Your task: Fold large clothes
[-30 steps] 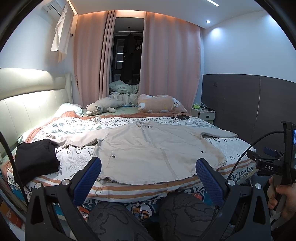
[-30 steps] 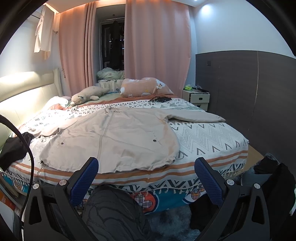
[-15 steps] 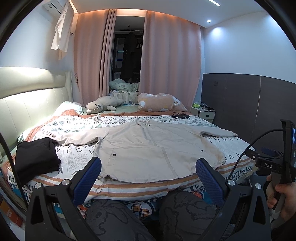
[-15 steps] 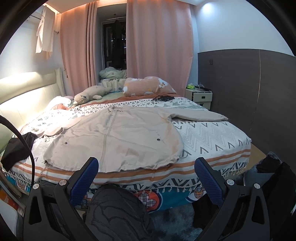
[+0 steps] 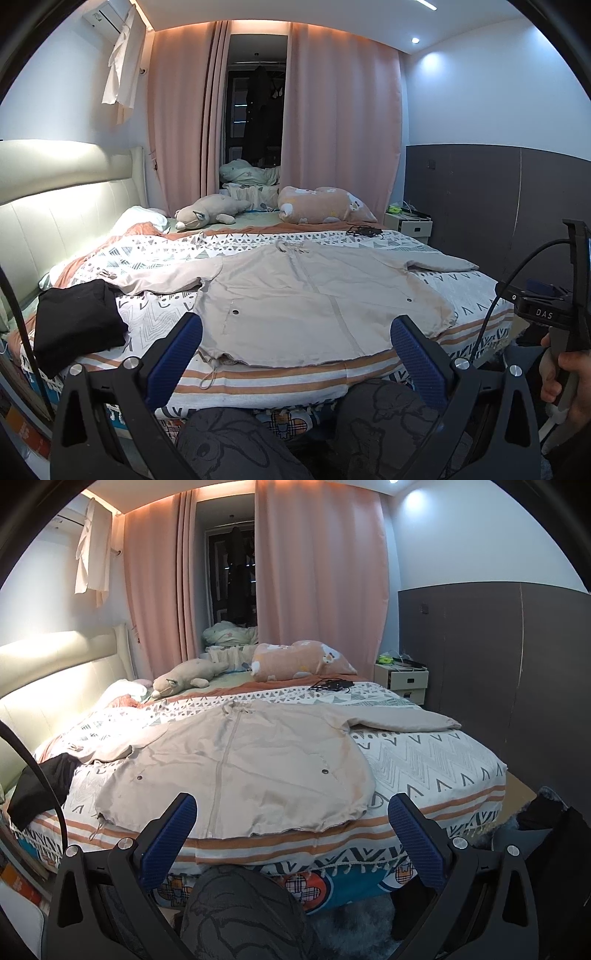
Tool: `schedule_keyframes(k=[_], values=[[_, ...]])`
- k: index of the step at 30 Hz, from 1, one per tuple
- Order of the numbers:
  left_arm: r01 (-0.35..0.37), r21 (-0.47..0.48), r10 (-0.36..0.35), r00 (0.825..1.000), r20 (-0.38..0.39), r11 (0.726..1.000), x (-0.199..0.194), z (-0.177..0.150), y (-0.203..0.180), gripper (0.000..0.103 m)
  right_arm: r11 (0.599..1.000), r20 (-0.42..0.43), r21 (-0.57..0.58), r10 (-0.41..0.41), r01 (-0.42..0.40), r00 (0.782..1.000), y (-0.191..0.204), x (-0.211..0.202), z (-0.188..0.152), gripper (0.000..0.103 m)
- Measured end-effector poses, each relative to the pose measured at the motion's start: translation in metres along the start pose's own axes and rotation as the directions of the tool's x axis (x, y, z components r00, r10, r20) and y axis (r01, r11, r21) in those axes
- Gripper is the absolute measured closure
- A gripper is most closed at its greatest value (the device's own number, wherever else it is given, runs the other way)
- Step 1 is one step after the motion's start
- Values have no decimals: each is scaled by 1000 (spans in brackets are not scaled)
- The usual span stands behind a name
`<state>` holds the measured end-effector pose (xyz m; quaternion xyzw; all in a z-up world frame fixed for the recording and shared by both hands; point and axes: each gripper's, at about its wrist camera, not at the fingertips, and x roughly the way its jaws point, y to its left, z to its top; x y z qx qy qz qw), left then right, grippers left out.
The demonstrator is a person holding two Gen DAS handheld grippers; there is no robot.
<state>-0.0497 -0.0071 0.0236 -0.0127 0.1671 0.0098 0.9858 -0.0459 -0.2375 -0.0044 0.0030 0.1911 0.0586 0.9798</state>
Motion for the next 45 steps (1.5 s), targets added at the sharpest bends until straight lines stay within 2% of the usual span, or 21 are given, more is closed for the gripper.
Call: schedule_keyframes(k=[23,28,33,45], values=[[25,-33,-25,1000,-11,999,-24,-6,4,0,1000,-5,12,-7,7,1000,1,-31,-6,0],[1,-23,-1,1000,-2,1000,-30,-6,6,0,1000,2,21,2,-2,1000,-1,-37,-5,0],[-24,-24,24,1000,1,999,-25,-2,13,0,998,-4,27,56,-56,998,-3,-28,0,0],[-66,-42,65,998,-17,997,22,16,46,0,996,-45,53,70,-68,997,-4,20,10,0]])
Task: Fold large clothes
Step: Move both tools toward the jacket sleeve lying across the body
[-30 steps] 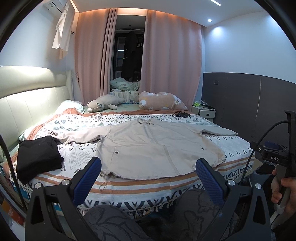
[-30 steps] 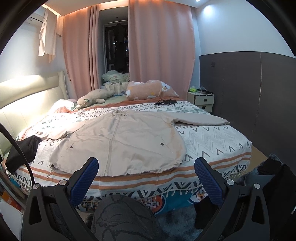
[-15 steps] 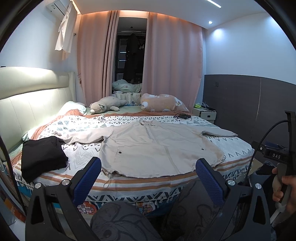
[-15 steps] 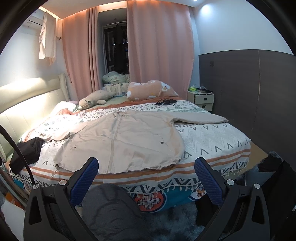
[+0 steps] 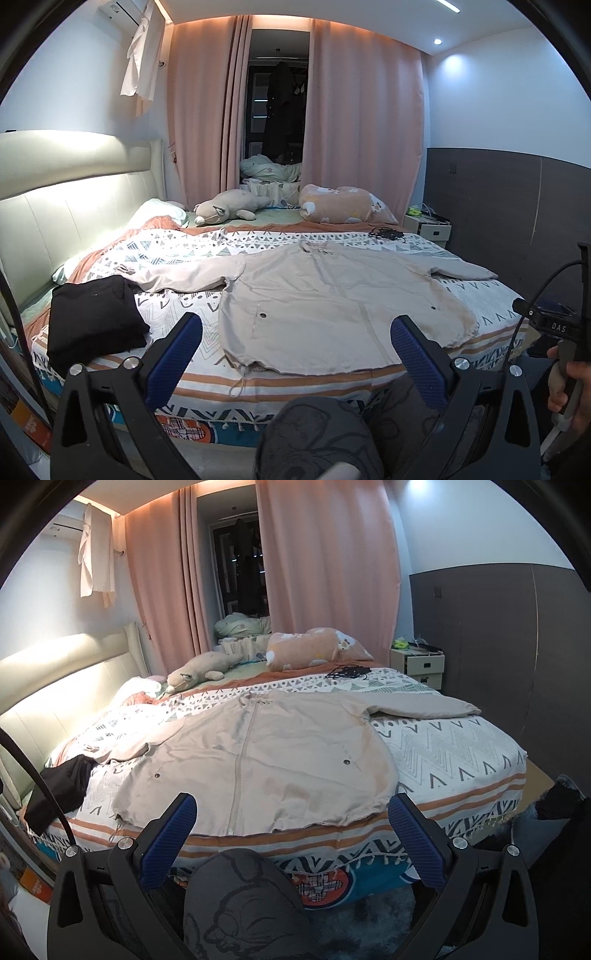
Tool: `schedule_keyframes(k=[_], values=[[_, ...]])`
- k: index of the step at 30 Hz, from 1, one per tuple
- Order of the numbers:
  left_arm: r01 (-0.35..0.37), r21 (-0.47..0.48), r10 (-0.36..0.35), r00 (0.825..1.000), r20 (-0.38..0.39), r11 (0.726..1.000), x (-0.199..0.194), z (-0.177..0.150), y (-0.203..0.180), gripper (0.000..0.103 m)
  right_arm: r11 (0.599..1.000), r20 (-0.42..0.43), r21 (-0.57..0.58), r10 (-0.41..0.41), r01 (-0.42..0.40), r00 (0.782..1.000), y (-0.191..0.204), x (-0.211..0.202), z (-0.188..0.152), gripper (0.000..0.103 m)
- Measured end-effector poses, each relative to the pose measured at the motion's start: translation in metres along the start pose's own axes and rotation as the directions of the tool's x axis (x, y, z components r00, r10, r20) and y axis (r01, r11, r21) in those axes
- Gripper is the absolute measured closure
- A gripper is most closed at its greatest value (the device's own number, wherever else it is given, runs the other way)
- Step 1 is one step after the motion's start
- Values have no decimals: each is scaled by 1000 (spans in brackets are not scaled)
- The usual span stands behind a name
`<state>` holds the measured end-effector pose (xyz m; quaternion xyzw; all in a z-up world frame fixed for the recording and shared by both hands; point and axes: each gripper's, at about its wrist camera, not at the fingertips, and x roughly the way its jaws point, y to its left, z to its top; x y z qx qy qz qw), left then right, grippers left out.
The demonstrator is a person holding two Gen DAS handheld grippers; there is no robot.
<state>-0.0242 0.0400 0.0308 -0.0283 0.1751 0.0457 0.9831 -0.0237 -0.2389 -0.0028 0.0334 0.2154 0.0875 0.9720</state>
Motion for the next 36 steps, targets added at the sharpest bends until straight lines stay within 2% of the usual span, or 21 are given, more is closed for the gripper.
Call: schedule_keyframes(k=[6,15,27,36], values=[[-35,-19,35,999,-15,999,32,11,21,0,1000,-24,7,-1,1,1000,5,33,15,0],[-90,-100,83,994,-73,991,103,38,77,0,1000,-75,14,25,-25,997,24,104,54,0],[-187,-177,153,970,-191,966,197,60,141,0,994,-104,-3,104,-105,989,50,202,106,0],[-263,-252,195,944,-267,931,256,83,196,0,984,-141,4,176,-177,974,67,274,128,0]])
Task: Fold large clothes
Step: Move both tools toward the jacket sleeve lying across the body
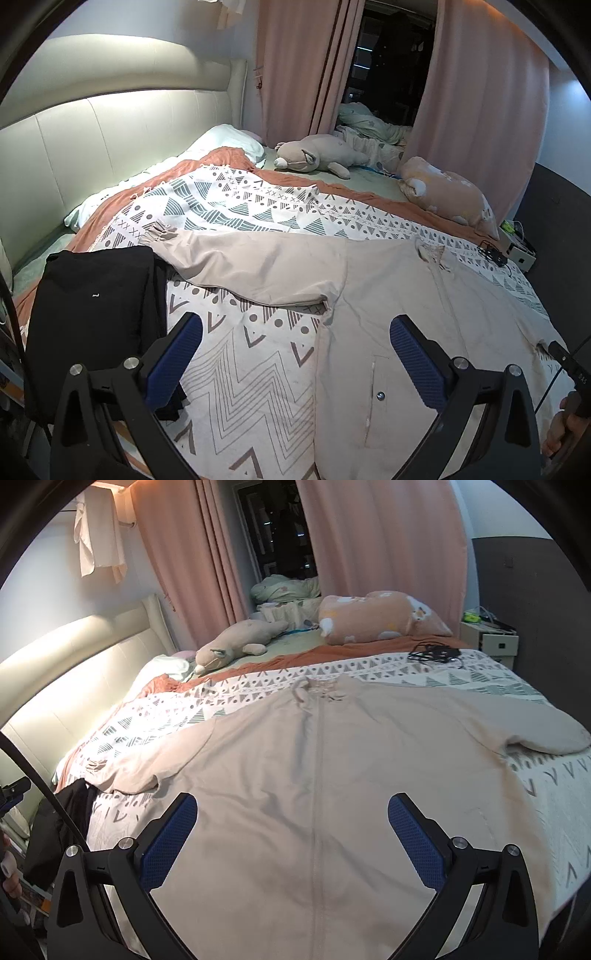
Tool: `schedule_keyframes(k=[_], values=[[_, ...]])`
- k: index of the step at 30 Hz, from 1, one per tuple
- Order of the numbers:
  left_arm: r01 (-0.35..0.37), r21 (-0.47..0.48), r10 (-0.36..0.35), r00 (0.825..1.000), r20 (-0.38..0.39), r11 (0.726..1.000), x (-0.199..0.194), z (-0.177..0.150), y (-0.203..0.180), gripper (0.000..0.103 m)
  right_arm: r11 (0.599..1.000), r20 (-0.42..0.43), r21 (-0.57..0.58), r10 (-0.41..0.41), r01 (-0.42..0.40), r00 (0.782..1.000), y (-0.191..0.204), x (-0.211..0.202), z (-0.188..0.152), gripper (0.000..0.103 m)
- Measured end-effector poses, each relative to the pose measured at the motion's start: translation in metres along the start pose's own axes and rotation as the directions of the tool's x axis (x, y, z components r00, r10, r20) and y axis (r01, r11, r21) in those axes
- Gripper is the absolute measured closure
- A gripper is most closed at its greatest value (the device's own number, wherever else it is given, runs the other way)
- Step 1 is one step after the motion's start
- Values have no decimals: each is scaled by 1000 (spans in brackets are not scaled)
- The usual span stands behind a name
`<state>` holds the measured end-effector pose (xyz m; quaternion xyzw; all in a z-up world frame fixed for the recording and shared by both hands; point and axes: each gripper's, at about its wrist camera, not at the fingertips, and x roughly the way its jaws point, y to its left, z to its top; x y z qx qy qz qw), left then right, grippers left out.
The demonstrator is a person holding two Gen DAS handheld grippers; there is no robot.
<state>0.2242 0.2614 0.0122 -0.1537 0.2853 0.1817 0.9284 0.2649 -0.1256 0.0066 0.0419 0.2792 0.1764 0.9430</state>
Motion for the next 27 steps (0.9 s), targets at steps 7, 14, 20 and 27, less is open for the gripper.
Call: schedule_keyframes(k=[7,14,20,27], values=[[-56,-59,53,997,-59,997,45,33,23,5,996,-46,9,84,-83,995,10,55,25,0],[-116,-76,103,983,-151,990,98,49,40,12,990,-89,7,144,-144,986,22,112,52,0],[-204,-52,187,957,-223,978,145,65,62,24,984,-123,3,176,-177,977,42,163,74,0],[-266,-95,224,921,-319,959,198,74,103,25,978,-146,-14,203,-207,968,66,214,105,13]])
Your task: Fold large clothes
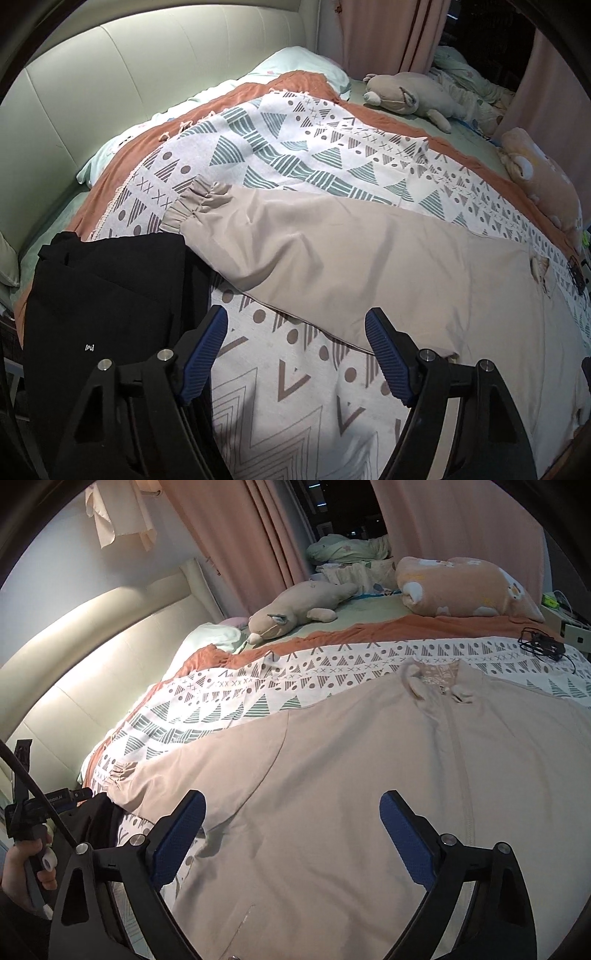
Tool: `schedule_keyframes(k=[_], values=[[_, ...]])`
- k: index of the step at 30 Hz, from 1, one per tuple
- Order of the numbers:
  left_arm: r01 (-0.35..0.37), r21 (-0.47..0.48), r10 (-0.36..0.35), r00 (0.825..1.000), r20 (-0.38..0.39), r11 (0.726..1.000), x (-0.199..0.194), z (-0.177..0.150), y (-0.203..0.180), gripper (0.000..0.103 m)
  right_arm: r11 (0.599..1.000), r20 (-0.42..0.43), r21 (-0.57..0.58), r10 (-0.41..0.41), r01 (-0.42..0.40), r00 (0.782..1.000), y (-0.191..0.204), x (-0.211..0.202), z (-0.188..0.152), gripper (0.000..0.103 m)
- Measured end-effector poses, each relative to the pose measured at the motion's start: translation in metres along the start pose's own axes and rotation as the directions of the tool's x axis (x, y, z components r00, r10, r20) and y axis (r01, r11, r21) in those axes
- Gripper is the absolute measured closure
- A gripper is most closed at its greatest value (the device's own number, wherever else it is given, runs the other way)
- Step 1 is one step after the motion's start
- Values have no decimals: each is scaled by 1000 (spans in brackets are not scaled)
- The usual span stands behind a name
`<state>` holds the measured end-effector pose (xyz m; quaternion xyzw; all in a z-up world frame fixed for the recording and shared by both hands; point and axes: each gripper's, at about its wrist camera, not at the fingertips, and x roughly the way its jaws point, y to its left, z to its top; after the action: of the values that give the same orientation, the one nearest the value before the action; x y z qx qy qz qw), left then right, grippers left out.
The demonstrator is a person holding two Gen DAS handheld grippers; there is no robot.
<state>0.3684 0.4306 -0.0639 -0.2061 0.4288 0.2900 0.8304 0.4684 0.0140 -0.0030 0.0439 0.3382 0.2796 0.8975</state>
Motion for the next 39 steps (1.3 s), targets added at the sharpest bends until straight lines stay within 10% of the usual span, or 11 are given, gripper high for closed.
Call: schedule_keyframes(k=[14,17,19,31,39], values=[[-221,-30,215,965,-149,975,110,28,24,28,998,-98,19,65,-64,993,7,104,31,32],[-277,20,276,944,-179,961,134,31,22,49,998,-112,37,64,-60,992,5,119,31,37],[-312,35,312,925,-218,949,149,32,28,83,996,-130,63,76,-68,989,3,131,30,47],[-226,55,228,973,-23,972,69,72,11,94,970,-279,130,237,-208,931,16,199,11,62],[-155,101,146,985,91,983,0,96,-33,99,942,-422,157,335,-296,843,42,255,-25,86]])
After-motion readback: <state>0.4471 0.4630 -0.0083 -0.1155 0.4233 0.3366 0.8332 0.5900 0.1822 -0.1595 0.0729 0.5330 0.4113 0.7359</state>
